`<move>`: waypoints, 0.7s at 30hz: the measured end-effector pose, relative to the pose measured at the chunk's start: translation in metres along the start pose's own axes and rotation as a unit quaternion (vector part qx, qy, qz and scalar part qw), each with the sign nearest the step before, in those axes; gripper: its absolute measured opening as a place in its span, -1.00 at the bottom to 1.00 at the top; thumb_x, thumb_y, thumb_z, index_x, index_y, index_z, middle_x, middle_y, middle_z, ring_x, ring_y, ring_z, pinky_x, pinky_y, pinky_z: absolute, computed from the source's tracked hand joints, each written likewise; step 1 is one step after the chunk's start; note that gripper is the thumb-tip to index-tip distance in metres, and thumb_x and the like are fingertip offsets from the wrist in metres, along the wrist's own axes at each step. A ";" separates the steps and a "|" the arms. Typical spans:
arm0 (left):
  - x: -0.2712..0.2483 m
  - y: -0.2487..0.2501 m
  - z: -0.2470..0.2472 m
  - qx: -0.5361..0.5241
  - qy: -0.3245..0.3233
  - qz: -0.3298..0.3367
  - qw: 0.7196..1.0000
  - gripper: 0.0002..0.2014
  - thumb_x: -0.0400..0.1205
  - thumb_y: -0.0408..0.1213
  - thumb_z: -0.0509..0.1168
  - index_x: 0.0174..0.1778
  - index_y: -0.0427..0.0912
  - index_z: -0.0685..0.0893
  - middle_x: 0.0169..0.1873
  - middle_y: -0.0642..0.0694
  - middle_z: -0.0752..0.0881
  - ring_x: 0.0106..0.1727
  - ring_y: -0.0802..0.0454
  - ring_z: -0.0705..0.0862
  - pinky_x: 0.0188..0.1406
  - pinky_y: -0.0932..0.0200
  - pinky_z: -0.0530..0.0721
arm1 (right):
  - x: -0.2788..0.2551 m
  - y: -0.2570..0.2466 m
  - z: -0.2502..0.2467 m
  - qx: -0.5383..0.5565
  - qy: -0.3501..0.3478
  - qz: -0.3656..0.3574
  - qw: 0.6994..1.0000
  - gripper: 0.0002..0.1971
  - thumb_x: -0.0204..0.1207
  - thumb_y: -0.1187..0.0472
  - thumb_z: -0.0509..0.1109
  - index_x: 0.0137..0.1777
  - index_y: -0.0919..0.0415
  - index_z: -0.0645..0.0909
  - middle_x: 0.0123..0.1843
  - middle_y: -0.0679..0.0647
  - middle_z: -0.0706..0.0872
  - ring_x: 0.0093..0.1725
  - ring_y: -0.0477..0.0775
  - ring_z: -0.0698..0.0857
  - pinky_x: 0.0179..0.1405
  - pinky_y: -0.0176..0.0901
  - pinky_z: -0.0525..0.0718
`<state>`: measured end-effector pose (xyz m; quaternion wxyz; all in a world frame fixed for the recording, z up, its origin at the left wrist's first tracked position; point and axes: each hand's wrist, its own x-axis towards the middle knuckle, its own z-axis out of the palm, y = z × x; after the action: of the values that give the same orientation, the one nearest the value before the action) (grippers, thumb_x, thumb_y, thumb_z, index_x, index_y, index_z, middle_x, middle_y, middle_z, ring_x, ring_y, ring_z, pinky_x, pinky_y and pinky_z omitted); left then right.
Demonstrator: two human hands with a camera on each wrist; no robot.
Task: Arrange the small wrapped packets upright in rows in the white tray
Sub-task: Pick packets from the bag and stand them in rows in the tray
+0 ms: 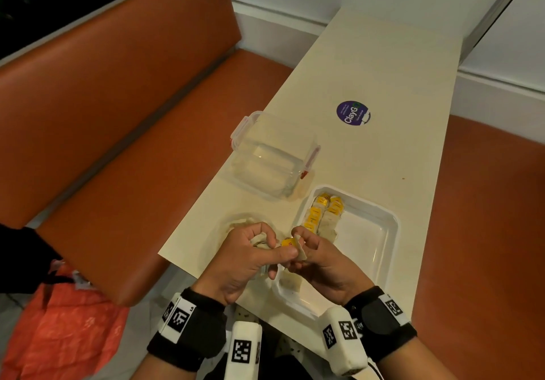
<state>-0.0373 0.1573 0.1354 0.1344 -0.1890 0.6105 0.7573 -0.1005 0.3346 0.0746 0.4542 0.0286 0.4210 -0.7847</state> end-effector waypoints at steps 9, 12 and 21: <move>0.002 -0.005 0.007 0.003 0.022 -0.004 1.000 -0.58 0.44 -0.35 0.70 -0.30 -0.16 0.49 -0.08 -0.64 0.78 -0.23 -0.20 0.75 -0.37 0.04 0.56 | -0.015 -0.011 -0.004 -0.159 0.071 -0.040 0.984 -0.83 0.50 0.37 0.61 -0.16 0.14 0.70 -0.21 0.11 0.65 -0.31 -0.01 0.51 -0.36 -0.21 0.47; 0.003 -0.008 0.007 0.003 0.047 -0.006 0.999 -0.58 0.46 -0.39 0.68 -0.29 -0.19 0.48 -0.20 -0.57 0.79 -0.27 -0.17 0.73 -0.40 0.06 0.53 | -0.023 -0.018 0.000 -0.202 0.073 -0.052 0.975 -0.92 0.62 0.23 0.51 -0.10 0.17 0.79 -0.23 0.12 0.66 -0.34 -0.01 0.51 -0.32 -0.19 0.52; 0.005 -0.024 0.008 0.067 0.080 -0.018 0.994 -0.61 0.41 -0.33 0.74 -0.29 -0.23 0.58 -0.31 -0.38 0.83 -0.46 -0.05 0.64 -0.41 0.07 0.58 | -0.036 -0.026 -0.002 -0.338 0.074 -0.042 0.937 -0.80 0.57 0.03 0.58 -0.07 0.17 0.86 -0.15 0.07 0.86 -0.20 -0.06 0.71 -0.15 -0.08 0.67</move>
<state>-0.0325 0.1702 0.1135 0.1111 -0.2508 0.6649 0.6947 -0.0991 0.3669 0.1059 0.3715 -0.0860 0.6944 -0.6102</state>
